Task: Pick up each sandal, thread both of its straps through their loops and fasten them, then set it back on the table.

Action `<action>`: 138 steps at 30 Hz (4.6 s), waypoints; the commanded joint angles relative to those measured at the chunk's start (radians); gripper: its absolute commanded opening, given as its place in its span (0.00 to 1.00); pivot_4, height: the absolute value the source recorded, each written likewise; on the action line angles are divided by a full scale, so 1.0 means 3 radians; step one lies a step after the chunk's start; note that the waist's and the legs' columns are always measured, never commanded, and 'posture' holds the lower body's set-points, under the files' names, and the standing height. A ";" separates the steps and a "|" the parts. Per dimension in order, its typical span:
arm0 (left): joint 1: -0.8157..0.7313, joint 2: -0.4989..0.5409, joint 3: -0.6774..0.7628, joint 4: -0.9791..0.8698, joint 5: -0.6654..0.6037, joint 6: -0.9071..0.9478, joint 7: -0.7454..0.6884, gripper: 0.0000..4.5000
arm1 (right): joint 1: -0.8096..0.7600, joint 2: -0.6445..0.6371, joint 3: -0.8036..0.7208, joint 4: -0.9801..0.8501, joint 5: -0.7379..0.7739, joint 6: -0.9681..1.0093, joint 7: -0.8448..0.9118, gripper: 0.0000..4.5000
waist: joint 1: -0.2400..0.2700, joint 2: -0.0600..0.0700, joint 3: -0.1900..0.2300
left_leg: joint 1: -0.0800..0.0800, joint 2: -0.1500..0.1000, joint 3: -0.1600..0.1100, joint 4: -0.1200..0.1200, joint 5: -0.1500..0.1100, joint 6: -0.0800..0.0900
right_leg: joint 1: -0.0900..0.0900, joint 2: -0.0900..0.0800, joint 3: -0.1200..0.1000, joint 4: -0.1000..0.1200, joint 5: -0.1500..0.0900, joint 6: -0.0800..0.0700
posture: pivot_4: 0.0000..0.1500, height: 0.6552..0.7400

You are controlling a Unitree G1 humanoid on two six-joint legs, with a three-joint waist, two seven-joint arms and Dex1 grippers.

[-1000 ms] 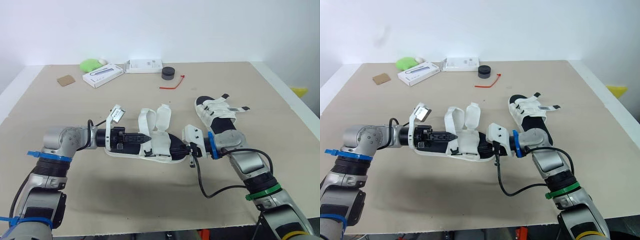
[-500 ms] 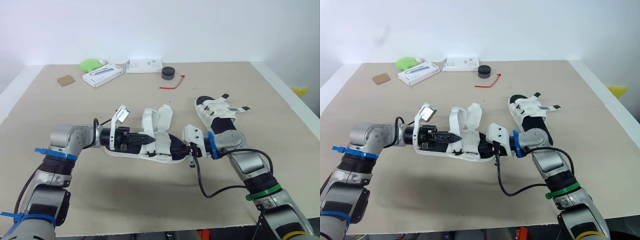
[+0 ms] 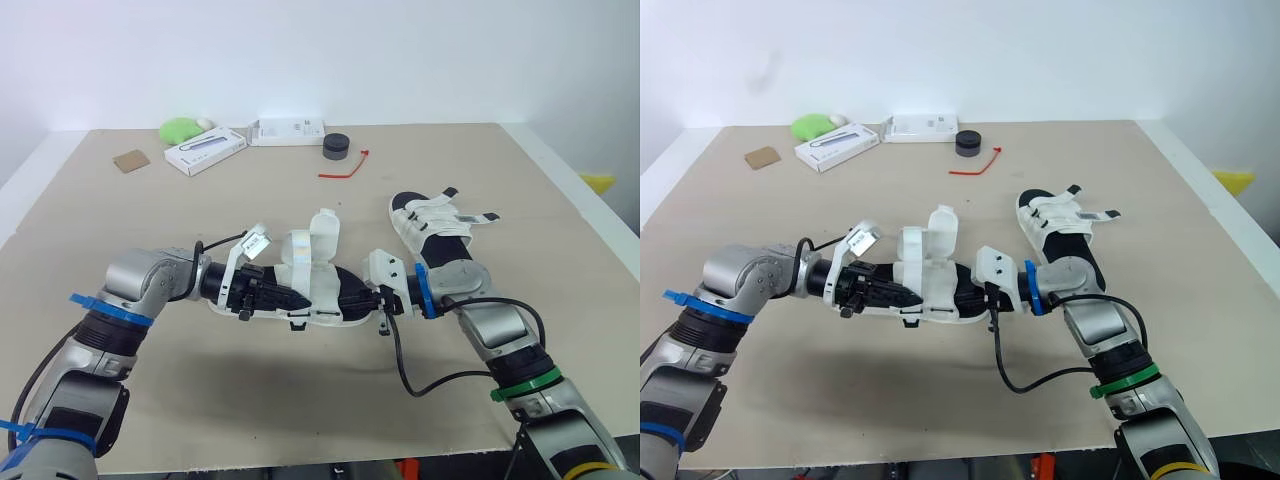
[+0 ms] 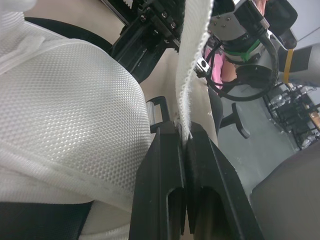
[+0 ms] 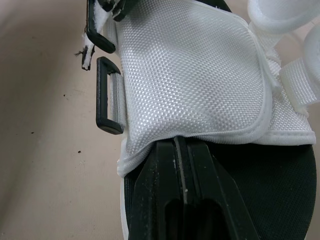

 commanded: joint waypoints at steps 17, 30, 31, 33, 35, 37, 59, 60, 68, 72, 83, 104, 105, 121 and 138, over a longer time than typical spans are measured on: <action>0.0241 0.0200 0.0531 -0.0734 -0.0043 -0.0363 0.0327 0.98 | -0.0059 0.0026 0.0013 0.0018 -0.0009 -0.0061 0.0032 0.00 | 0.0003 0.0000 0.0000 | -0.0001 0.0003 0.0000 0.0000 0.0000 0.0000 | -0.0002 -0.0001 0.0000 0.0001 0.0000 0.0000 | 1.00 1.00; 0.0100 -0.0218 0.0613 -0.0392 -0.0099 -0.0272 0.0696 0.98 | -0.0107 0.0073 0.0025 0.0105 -0.0045 -0.0132 0.0063 0.00 | 0.0002 0.0000 0.0000 | 0.0000 0.0001 0.0002 0.0000 0.0000 0.0000 | -0.0002 -0.0001 0.0001 0.0001 0.0003 0.0001 | 1.00 1.00; 0.0063 -0.0271 0.0692 -0.0335 -0.0239 -0.0097 0.0720 0.93 | -0.0095 0.0068 0.0021 0.0089 -0.0043 -0.0127 0.0062 0.00 | 0.0002 0.0000 0.0000 | 0.0000 0.0001 0.0003 0.0000 0.0000 0.0000 | -0.0002 -0.0001 0.0002 0.0001 0.0003 0.0001 | 1.00 1.00; 0.0016 -0.0325 0.0817 -0.0262 -0.0449 0.0188 0.0762 0.78 | -0.0074 0.0058 0.0017 0.0067 -0.0043 -0.0129 0.0065 0.00 | 0.0000 0.0000 0.0000 | 0.0000 0.0001 0.0003 0.0000 0.0000 0.0000 | -0.0002 0.0000 0.0002 0.0001 0.0003 0.0001 | 1.00 1.00; 0.0017 -0.0311 0.0862 -0.0265 -0.0525 0.0310 0.0781 0.61 | -0.0065 0.0050 0.0011 0.0058 -0.0043 -0.0130 0.0064 0.00 | -0.0002 0.0000 0.0000 | -0.0001 0.0002 0.0002 0.0000 0.0000 0.0000 | -0.0003 0.0001 0.0002 0.0001 0.0003 0.0001 | 1.00 1.00; 0.0045 -0.0260 0.0854 -0.0307 -0.0551 0.0375 0.0760 0.42 | -0.0058 0.0045 0.0006 0.0048 -0.0041 -0.0126 0.0061 0.00 | -0.0001 0.0000 0.0000 | 0.0000 0.0002 0.0001 0.0000 0.0000 0.0000 | -0.0003 0.0001 0.0001 0.0001 0.0003 0.0001 | 1.00 1.00; 0.0326 -0.0152 0.0765 -0.0566 -0.0349 -0.0041 0.0837 0.01 | -0.0058 0.0063 0.0032 0.0038 -0.0039 -0.0121 0.0079 0.00 | 0.0002 0.0000 0.0000 | 0.0000 0.0001 0.0002 0.0000 0.0001 -0.0002 | -0.0002 -0.0002 0.0002 0.0001 0.0003 0.0001 | 1.00 1.00; 0.0334 -0.0127 0.0773 -0.0611 -0.0400 0.0000 0.0795 0.01 | -0.0062 0.0062 0.0032 0.0043 -0.0040 -0.0122 0.0081 0.00 | 0.0001 0.0000 0.0000 | 0.0000 0.0001 0.0002 0.0000 0.0001 -0.0002 | -0.0002 -0.0002 0.0002 0.0001 0.0003 0.0001 | 1.00 1.00; 0.0567 0.0208 0.0734 -0.1020 -0.0604 0.0090 0.0504 0.51 | -0.0067 0.0059 0.0028 0.0051 -0.0044 -0.0121 0.0088 0.00 | -0.0001 0.0000 0.0000 | -0.0001 0.0004 0.0002 0.0000 0.0001 -0.0002 | -0.0003 -0.0002 0.0002 0.0001 0.0002 0.0002 | 1.00 1.00; 0.0678 0.0411 0.0748 -0.1198 -0.0684 0.0091 0.0374 0.95 | -0.0076 0.0056 0.0019 0.0065 -0.0044 -0.0126 0.0093 0.00 | -0.0001 0.0000 0.0000 | -0.0001 0.0004 0.0002 0.0000 0.0001 -0.0002 | -0.0003 -0.0001 0.0002 0.0001 0.0002 0.0001 | 1.00 1.00; 0.1175 0.0834 0.0752 -0.1546 -0.0645 -0.0103 0.0213 1.00 | -0.0087 0.0055 0.0016 0.0080 -0.0044 -0.0128 0.0104 0.00 | -0.0001 0.0000 0.0000 | 0.0001 0.0005 0.0003 -0.0002 -0.0001 -0.0002 | -0.0006 0.0002 0.0001 0.0002 -0.0003 -0.0004 | 1.00 1.00; 0.1348 0.0225 0.0371 -0.1122 0.0018 -0.0826 0.0598 1.00 | -0.0094 0.0046 0.0013 0.0080 -0.0053 -0.0136 0.0109 0.00 | 0.0004 0.0000 0.0000 | 0.0000 0.0005 0.0004 -0.0002 -0.0001 -0.0002 | -0.0005 0.0001 0.0001 0.0002 -0.0001 -0.0004 | 1.00 1.00; 0.1330 0.0168 0.0373 -0.1095 0.0012 -0.0826 0.0627 1.00 | -0.0090 0.0045 0.0015 0.0072 -0.0053 -0.0135 0.0110 0.00 | 0.0005 0.0000 0.0000 | 0.0000 0.0005 0.0004 -0.0002 -0.0001 -0.0002 | -0.0005 0.0001 0.0001 0.0002 -0.0001 -0.0003 | 1.00 1.00; 0.1368 -0.0024 0.0361 -0.1111 -0.0114 -0.0644 0.0684 0.04 | -0.0082 0.0027 0.0013 0.0061 -0.0059 -0.0148 0.0118 0.00 | 0.0003 0.0000 0.0000 | 0.0000 0.0005 0.0003 -0.0002 -0.0001 -0.0002 | -0.0005 0.0001 0.0001 0.0002 -0.0001 -0.0003 | 1.00 1.00; 0.1925 0.0478 0.0636 -0.1964 -0.0812 -0.0171 0.0660 0.01 | -0.0101 0.0045 0.0022 0.0084 -0.0059 -0.0160 0.0122 0.00 | 0.0001 0.0000 0.0000 | 0.0000 0.0008 0.0002 -0.0002 -0.0001 -0.0002 | -0.0005 0.0001 0.0001 0.0002 -0.0002 -0.0003 | 1.00 1.00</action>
